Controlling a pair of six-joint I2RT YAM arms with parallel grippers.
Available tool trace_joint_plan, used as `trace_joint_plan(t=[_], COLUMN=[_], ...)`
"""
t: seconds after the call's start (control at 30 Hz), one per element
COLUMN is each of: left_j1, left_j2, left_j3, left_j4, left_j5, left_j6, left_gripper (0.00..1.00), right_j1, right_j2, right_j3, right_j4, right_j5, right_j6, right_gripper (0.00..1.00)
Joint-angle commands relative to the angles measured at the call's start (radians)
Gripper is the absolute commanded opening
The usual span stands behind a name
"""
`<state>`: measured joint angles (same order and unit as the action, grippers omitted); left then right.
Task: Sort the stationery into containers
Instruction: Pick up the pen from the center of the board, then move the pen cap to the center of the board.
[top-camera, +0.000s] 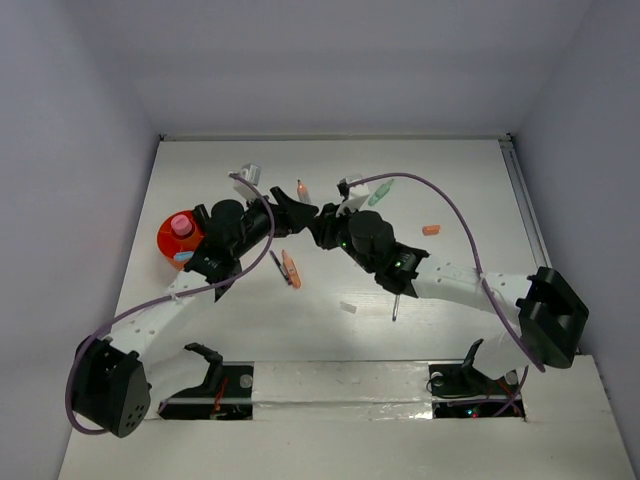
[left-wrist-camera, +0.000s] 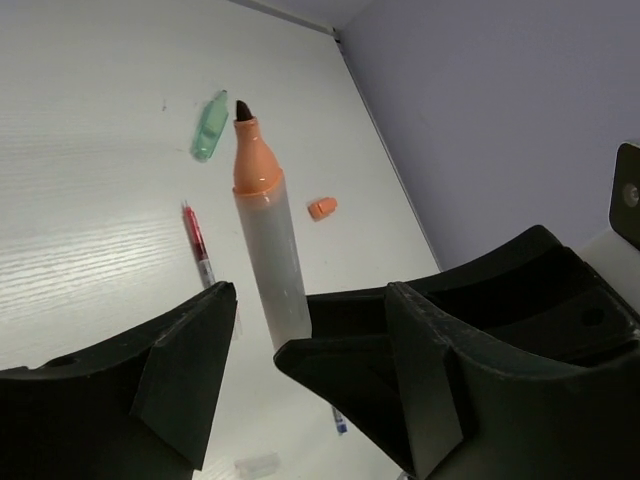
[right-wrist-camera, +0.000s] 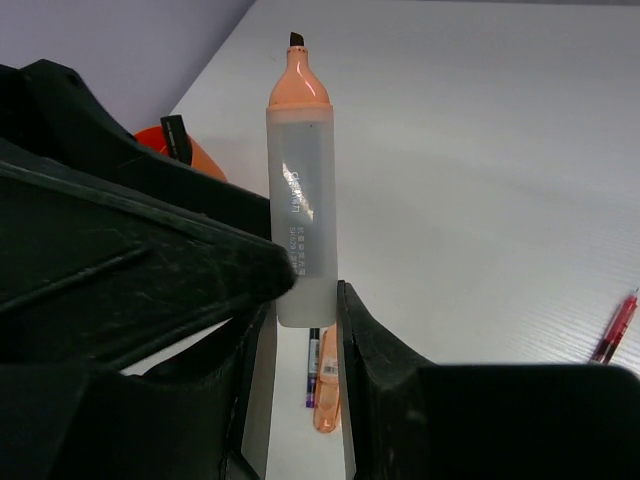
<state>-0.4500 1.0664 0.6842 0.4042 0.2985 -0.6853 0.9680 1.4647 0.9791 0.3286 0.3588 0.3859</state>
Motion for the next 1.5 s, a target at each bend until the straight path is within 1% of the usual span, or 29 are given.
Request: trace_joint_plan(t=[0.0,0.1,0.23,0.37,0.5,0.57,0.63,0.7,0.77,0.83,0.87,0.93,1.0,1.03,1.1,1.13,1.17,1.2,1.23,1.27,1.3,1.33,1.37,1.4,1.47], left_j1=[-0.018,-0.027,-0.036,-0.046,-0.046,-0.046,-0.046,-0.046,-0.046,-0.046,-0.046,-0.046,-0.046,-0.046,-0.046,-0.046,-0.046,-0.055,-0.068,-0.081,-0.098,-0.133,-0.148,-0.16,-0.18], left_j2=[0.024,0.044,0.038,0.032,0.041,0.044,0.035,0.024,0.007,-0.011,-0.017,-0.034,-0.046,-0.06,-0.068,-0.071,-0.071,-0.071,-0.072,-0.077,-0.08,-0.086,-0.089,-0.091,-0.092], left_j3=[0.006,0.006,-0.008,-0.029,-0.035,-0.043,-0.049,-0.06,-0.058,-0.058,-0.063,-0.071,-0.084,-0.106,-0.121,-0.133,-0.137,-0.14,-0.143,-0.15,-0.153,-0.155,-0.167,-0.176,-0.204], left_j4=[0.151,0.174,0.186,0.208,0.228,0.24,0.257,0.262,0.254,0.251,0.252,0.249,0.255,0.262,0.275,0.281,0.285,0.291,0.295,0.298,0.298,0.297,0.3,0.326,0.35], left_j5=[0.017,0.01,-0.024,-0.064,-0.062,-0.055,-0.056,-0.076,-0.085,-0.096,-0.099,-0.107,-0.108,-0.105,-0.073,-0.055,-0.035,0.014,0.033,0.05,0.066,0.07,0.076,0.097,0.117], left_j6=[-0.014,-0.025,-0.014,-0.007,-0.008,-0.013,-0.011,0.004,0.021,0.049,0.058,0.081,0.093,0.102,0.113,0.118,0.134,0.141,0.151,0.164,0.194,0.208,0.22,0.242,0.254], left_gripper=[0.58,0.5,0.45,0.36,0.19,0.15,0.0,0.0,0.0,0.0,0.0,0.0,0.0,0.0,0.0,0.0,0.0,0.0,0.0,0.0,0.0,0.0,0.0,0.0,0.0], right_j1=[-0.008,-0.008,-0.008,-0.008,-0.008,-0.031,-0.073,-0.103,-0.124,-0.138,-0.147,-0.173,-0.21,-0.224,-0.265,-0.279,-0.3,-0.328,-0.395,-0.432,-0.468,-0.535,-0.57,-0.609,-0.7], right_j2=[-0.03,-0.032,-0.041,-0.044,-0.055,-0.058,-0.066,-0.076,-0.086,-0.107,-0.115,-0.15,-0.196,-0.225,-0.317,-0.346,-0.393,-0.406,-0.412,-0.408,-0.385,-0.371,-0.354,-0.315,-0.262], right_j3=[-0.003,-0.003,-0.008,-0.011,-0.022,-0.029,-0.052,-0.066,-0.079,-0.086,-0.095,-0.094,-0.111,-0.117,-0.129,-0.135,-0.141,-0.143,-0.142,-0.138,-0.132,-0.128,-0.129,-0.126,-0.108], right_j4=[0.078,0.079,0.079,0.079,0.086,0.093,0.113,0.125,0.122,0.113,0.11,0.055,0.014,-0.05,-0.135,-0.223,-0.271,-0.317,-0.424,-0.471,-0.511,-0.566,-0.579,-0.594,-0.629], right_j5=[-0.02,-0.02,-0.03,-0.052,-0.07,-0.104,-0.18,-0.224,-0.267,-0.29,-0.3,-0.337,-0.343,-0.342,-0.304,-0.234,-0.203,-0.176,-0.167,-0.158,-0.147,-0.139,-0.145,-0.158,-0.187], right_j6=[0.024,0.025,0.039,0.06,0.103,0.131,0.194,0.24,0.255,0.261,0.26,0.252,0.226,0.214,0.17,0.154,0.147,0.14,0.136,0.128,0.123,0.116,0.105,0.093,0.084], right_gripper=[0.0,0.0,0.0,0.0,0.0,0.0,0.0,0.01,0.07,0.17,0.34,0.5,0.56,0.57,0.57,0.51,0.47,0.43,0.38,0.25,0.2,0.16,0.1,0.08,0.08])
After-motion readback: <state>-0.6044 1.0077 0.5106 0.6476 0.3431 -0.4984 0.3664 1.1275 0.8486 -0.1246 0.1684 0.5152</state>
